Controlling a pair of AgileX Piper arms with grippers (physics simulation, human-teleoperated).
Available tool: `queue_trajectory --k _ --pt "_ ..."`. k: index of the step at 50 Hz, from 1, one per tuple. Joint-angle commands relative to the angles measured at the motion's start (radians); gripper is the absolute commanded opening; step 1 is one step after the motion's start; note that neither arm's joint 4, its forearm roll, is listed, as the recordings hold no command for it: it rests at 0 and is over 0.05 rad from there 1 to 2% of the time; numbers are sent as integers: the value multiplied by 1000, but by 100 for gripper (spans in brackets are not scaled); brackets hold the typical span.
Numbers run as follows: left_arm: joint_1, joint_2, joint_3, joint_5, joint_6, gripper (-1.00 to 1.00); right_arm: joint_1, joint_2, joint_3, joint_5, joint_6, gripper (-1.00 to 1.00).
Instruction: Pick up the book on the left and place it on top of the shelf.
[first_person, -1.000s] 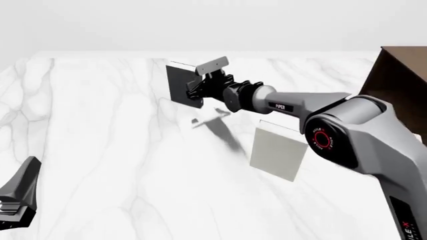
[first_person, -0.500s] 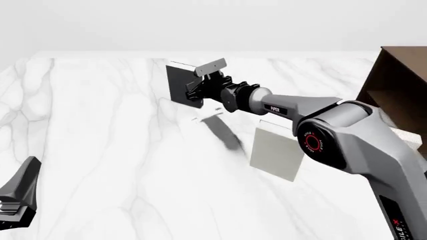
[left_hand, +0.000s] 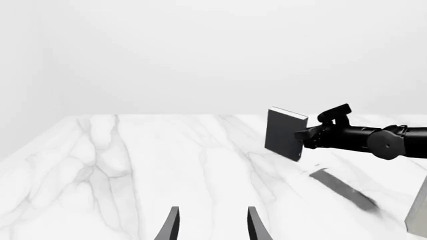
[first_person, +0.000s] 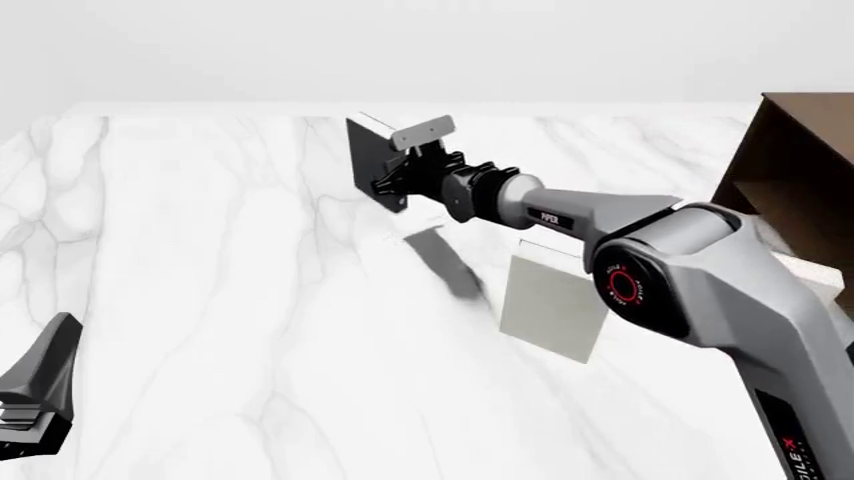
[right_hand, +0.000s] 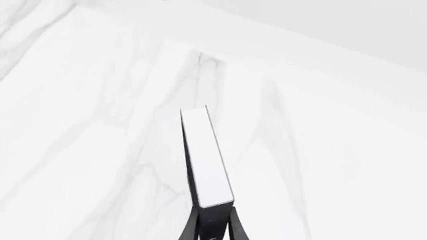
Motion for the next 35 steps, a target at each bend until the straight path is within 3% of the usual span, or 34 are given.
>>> queue_trajectory --k 1,16,35 --pt "0 0 0 0 0 100 -17 -8 0 -2 9 -100" --pt "0 0 0 0 0 100 -42 -185 184 -80 18 -100" --pt "0 0 0 0 0 100 -59 -477 479 -144 -21 -100"
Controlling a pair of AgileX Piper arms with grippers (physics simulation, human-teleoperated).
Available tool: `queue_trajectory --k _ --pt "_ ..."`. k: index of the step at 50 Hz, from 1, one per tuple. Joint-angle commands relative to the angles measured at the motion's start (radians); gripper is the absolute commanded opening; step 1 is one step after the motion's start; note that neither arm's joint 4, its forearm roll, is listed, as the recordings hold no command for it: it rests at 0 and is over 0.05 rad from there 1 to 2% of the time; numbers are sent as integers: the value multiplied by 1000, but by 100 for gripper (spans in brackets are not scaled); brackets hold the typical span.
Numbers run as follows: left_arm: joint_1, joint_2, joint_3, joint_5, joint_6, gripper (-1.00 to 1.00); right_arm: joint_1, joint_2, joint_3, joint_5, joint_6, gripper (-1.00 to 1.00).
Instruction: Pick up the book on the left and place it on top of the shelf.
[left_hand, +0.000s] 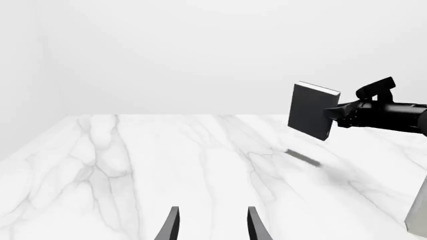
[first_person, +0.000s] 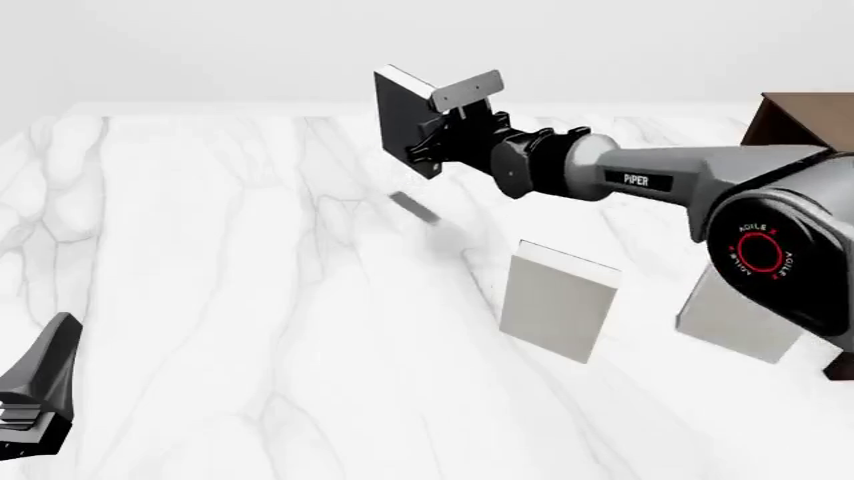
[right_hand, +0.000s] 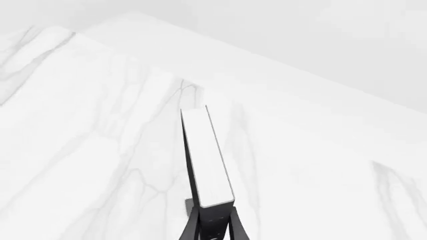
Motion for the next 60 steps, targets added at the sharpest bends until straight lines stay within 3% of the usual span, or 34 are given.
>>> queue_trajectory --k 1,42,60 --pt "0 0 0 0 0 100 1 -187 166 -34 -12 -100" --pt "0 0 0 0 0 100 -28 -705 543 24 -96 -100" --pt "0 0 0 0 0 100 -65 -931 638 121 -155 -100"
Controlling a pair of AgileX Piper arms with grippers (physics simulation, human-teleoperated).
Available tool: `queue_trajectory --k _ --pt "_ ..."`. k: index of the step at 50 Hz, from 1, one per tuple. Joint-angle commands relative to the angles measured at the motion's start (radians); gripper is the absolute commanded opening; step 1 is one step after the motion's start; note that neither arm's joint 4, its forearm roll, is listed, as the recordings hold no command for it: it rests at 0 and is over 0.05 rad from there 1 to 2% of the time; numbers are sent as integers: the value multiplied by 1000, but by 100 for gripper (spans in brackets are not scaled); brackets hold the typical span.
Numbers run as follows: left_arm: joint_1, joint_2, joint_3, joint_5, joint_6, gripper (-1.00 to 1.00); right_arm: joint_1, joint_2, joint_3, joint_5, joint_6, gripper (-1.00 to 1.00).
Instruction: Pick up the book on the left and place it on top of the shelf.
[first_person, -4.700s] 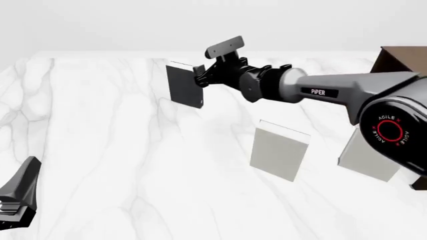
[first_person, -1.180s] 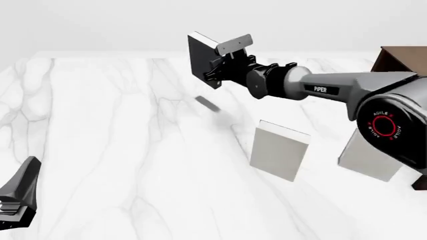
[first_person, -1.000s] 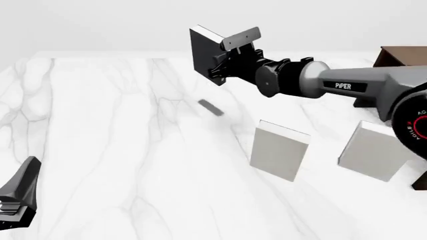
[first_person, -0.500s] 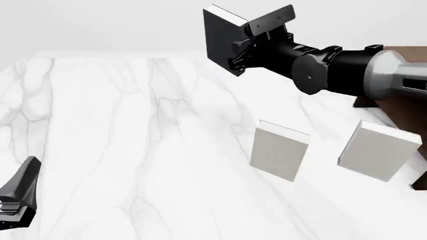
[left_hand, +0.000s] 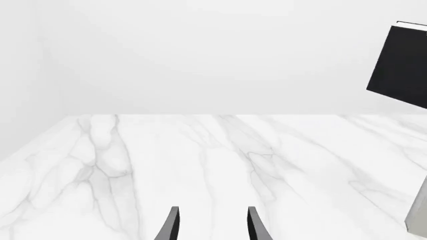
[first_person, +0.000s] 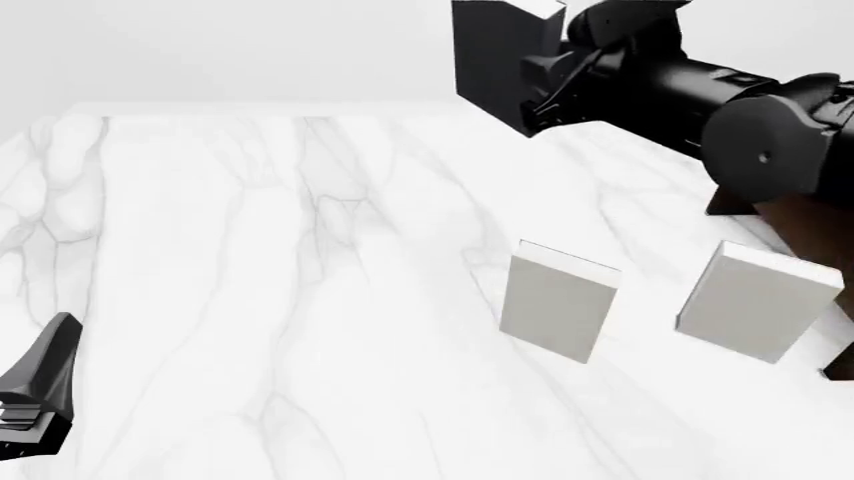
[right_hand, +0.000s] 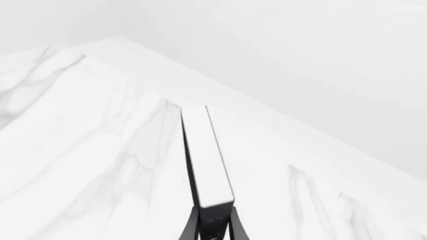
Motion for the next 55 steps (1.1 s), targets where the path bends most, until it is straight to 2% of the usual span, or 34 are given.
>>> queue_trajectory --k 1,17,25,35,51,52,55 --pt "0 0 0 0 0 100 -28 -149 52 52 -16 -100" --pt "0 0 0 0 0 100 -75 -313 100 140 -51 -100" --pt "0 0 0 0 0 100 -95 -354 118 153 -72 -100" --pt "0 0 0 0 0 100 -133 -417 156 172 -153 -100" --pt "0 0 0 0 0 100 -202 -490 191 202 -206 -100" --pt "0 0 0 0 0 100 -216 -504 200 194 -226 -100" --pt "0 0 0 0 0 100 -225 -514 207 195 -236 -100"
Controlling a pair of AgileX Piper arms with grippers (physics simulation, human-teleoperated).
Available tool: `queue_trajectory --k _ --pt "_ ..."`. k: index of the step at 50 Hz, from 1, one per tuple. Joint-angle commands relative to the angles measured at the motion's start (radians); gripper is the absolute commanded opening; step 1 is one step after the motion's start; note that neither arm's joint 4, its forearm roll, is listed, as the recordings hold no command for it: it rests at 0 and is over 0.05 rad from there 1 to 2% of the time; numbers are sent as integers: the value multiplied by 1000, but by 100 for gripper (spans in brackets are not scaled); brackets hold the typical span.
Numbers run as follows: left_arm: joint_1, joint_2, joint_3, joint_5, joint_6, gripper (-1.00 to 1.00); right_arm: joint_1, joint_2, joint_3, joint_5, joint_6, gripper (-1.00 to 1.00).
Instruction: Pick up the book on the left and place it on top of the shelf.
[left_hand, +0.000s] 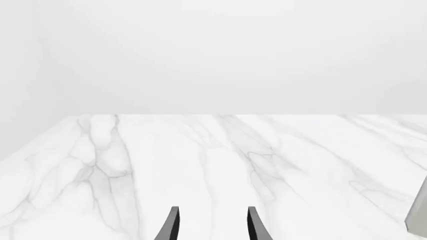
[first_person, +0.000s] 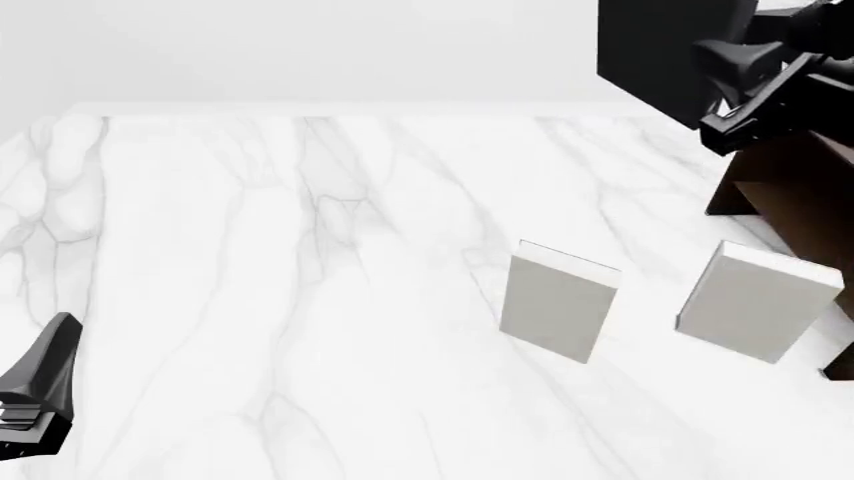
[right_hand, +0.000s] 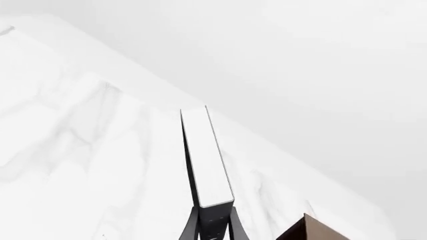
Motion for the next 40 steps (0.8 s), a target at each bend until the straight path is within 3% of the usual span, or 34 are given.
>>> queue_trajectory --k 1,15,16,40 --pt "0 0 0 0 0 100 -47 -61 18 4 -29 -100" --pt "0 0 0 0 0 100 -89 -95 13 29 -90 -100" --pt "0 0 0 0 0 100 -104 -109 28 26 -126 -100" --pt "0 0 0 0 0 100 -209 -192 -16 139 -163 -100"
